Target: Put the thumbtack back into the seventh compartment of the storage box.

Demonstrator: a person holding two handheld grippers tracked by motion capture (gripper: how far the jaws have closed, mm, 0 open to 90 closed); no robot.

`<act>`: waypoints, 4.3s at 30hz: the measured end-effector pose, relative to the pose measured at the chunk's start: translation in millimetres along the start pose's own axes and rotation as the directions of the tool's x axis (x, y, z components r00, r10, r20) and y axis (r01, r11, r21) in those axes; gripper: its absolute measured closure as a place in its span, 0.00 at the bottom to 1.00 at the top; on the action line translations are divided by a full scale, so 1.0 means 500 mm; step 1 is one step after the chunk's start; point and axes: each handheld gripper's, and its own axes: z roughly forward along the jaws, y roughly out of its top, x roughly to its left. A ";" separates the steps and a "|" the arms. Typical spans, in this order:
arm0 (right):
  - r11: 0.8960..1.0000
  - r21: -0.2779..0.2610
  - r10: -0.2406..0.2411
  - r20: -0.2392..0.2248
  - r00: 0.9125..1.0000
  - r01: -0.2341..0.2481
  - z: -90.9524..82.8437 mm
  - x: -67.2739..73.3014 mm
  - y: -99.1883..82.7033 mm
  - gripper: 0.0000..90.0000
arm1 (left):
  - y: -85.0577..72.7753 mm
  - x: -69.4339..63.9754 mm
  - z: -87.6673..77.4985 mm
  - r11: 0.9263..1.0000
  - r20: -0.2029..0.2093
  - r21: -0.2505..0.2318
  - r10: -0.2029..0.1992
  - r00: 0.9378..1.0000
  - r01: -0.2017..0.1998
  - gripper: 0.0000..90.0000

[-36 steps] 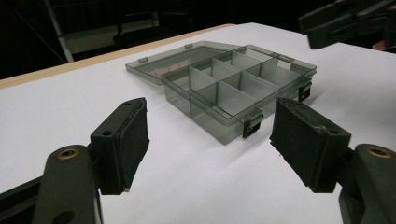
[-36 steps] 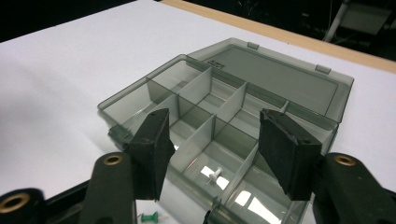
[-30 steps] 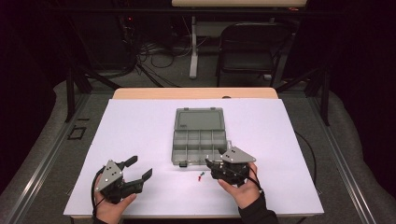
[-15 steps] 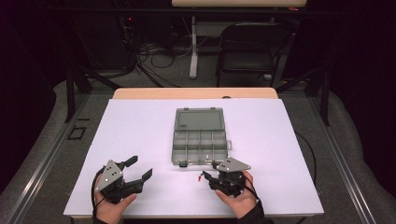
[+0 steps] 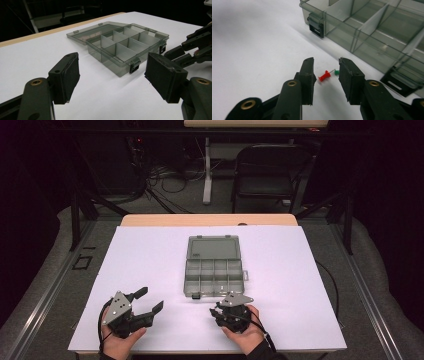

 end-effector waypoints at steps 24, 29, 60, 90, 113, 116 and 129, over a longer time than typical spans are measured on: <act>0.999 0.043 -0.018 0.012 1.000 0.017 0.028 0.010 -0.004 0.95 | 0.000 0.001 0.001 1.000 0.008 0.001 0.000 1.000 0.000 0.30; 0.999 0.042 -0.015 0.006 1.000 0.014 0.028 0.008 -0.004 0.95 | -0.001 0.001 0.001 1.000 0.008 0.001 -0.001 1.000 0.001 0.30; 0.996 -0.065 0.054 -0.079 0.995 -0.059 -0.022 -0.009 0.012 0.95 | -0.001 0.003 0.000 1.000 0.004 -0.001 -0.005 1.000 0.005 0.30; 0.982 -0.164 0.092 -0.019 0.996 -0.094 -0.079 -0.058 0.037 0.95 | 0.000 0.003 0.000 1.000 0.007 0.007 -0.017 1.000 0.017 0.31; 0.976 -0.193 0.111 0.028 0.993 -0.104 -0.103 -0.092 0.050 0.95 | 0.000 0.003 0.000 1.000 0.006 0.007 -0.019 1.000 0.019 0.31; 0.976 -0.195 0.108 0.030 0.994 -0.100 -0.103 -0.094 0.054 0.95 | 0.000 0.003 0.000 1.000 0.004 0.007 -0.019 1.000 0.019 0.31; 0.980 -0.174 0.102 0.046 0.994 -0.092 -0.083 -0.107 0.077 0.95 | 0.000 0.003 0.000 1.000 0.005 0.007 -0.018 1.000 0.018 0.31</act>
